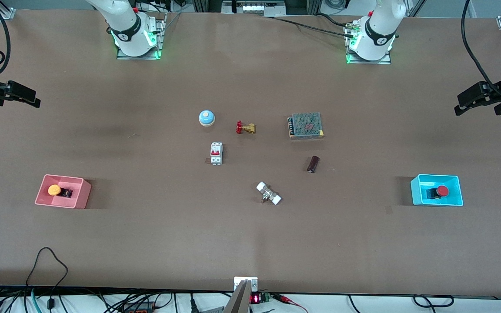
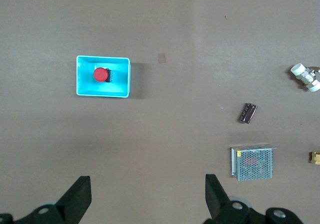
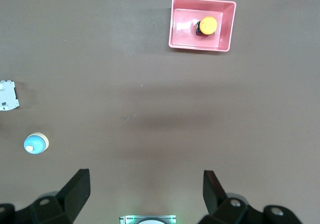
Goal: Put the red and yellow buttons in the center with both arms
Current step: 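Reach the right gripper to the pink bin while the left gripper reaches the cyan bin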
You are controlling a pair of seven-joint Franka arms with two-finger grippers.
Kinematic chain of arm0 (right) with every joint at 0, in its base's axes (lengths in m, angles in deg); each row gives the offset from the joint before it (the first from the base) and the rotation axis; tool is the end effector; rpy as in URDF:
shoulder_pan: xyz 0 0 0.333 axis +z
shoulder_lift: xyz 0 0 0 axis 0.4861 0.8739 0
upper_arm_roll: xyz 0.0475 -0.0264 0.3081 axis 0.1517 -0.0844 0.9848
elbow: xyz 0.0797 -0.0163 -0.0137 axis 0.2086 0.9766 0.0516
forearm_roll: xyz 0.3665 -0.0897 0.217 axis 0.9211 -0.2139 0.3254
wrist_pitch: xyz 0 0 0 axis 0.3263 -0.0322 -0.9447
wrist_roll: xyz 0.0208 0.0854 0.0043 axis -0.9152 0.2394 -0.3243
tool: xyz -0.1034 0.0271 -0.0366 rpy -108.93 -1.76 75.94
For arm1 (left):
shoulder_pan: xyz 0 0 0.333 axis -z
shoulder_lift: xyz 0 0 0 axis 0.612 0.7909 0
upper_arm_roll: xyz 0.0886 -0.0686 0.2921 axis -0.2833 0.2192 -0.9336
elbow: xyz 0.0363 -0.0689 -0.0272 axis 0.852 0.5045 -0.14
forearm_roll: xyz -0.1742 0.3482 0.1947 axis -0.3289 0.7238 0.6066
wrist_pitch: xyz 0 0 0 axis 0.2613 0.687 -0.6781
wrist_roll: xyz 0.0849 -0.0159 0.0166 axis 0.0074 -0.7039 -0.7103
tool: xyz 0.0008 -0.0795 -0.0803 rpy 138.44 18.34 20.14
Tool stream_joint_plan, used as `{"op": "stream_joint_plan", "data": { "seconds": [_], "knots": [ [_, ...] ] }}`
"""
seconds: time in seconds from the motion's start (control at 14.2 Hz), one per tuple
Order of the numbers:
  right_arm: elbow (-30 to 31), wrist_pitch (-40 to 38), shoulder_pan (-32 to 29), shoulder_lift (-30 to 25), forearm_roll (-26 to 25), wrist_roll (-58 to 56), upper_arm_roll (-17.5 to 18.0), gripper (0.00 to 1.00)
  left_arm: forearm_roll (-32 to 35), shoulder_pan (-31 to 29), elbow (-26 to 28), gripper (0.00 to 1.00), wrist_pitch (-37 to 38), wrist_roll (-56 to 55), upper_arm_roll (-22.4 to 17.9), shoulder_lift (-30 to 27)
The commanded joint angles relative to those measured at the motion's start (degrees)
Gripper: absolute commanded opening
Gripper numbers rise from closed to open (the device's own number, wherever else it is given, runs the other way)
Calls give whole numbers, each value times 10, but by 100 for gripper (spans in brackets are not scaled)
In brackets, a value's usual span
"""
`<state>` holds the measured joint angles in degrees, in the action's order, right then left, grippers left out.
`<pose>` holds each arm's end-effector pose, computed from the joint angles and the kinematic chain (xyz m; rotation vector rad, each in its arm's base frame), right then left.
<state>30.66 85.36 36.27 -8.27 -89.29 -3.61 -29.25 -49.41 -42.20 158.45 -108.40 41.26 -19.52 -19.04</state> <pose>0.5954 -0.0481 0.5747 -3.1335 0.0624 0.1896 0.6068 0.0089 0.6221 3.1213 0.0495 0.0052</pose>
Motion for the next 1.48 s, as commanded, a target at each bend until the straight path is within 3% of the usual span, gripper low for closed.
{"op": "stream_joint_plan", "data": {
  "seconds": [0.0, 0.28, 0.84, 1.41],
  "knots": [
    [17, -3, 4, -19, -8, 10, 3, 100, -1, -4, -8, 100, 11, -1, 3, -1],
    [18, 5, 3, -11, -8, 9, 3, 100, 0, -3, -8, 100, 11, -3, 0, 10],
    [8, 146, -9, 124, -29, 8, -3, 100, 51, -13, -8, 100, -5, 6, -2, 69],
    [-22, 269, -59, 274, -23, -27, -3, 100, 98, -39, -10, 100, -139, 8, -3, 215]
  ]
}}
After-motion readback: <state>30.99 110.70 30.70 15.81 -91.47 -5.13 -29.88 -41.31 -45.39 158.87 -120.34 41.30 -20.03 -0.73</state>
